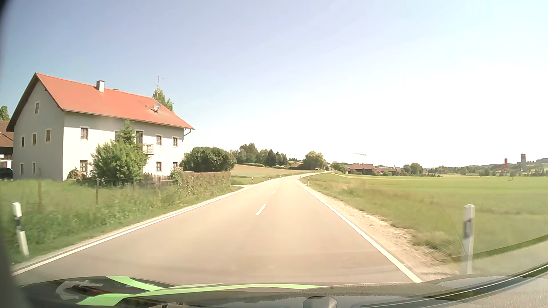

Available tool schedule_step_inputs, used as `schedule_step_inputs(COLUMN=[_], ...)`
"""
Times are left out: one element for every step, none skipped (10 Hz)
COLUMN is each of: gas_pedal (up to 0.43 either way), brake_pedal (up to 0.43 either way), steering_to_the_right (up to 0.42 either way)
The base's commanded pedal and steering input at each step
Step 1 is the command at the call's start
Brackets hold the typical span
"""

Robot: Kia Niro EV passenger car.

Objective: Follow the waypoints while adhering to traffic rules and regulations

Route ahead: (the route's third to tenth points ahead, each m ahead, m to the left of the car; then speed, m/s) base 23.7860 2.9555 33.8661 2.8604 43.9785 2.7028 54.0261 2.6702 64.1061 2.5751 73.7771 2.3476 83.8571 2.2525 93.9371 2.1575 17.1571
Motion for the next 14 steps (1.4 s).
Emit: schedule_step_inputs(gas_pedal=[0.197, 0.189, 0.177, 0.177, 0.169, 0.169, 0.189, 0.209, 0.22, 0.22, 0.228, 0.228, 0.228, 0.24], brake_pedal=[0.0, 0.0, 0.0, 0.0, 0.0, 0.0, 0.0, 0.0, 0.0, 0.0, 0.0, 0.0, 0.0, 0.0], steering_to_the_right=[-0.008, -0.008, -0.008, -0.008, -0.007, -0.007, -0.007, -0.006, -0.005, -0.005, -0.005, -0.005, -0.005, -0.004])
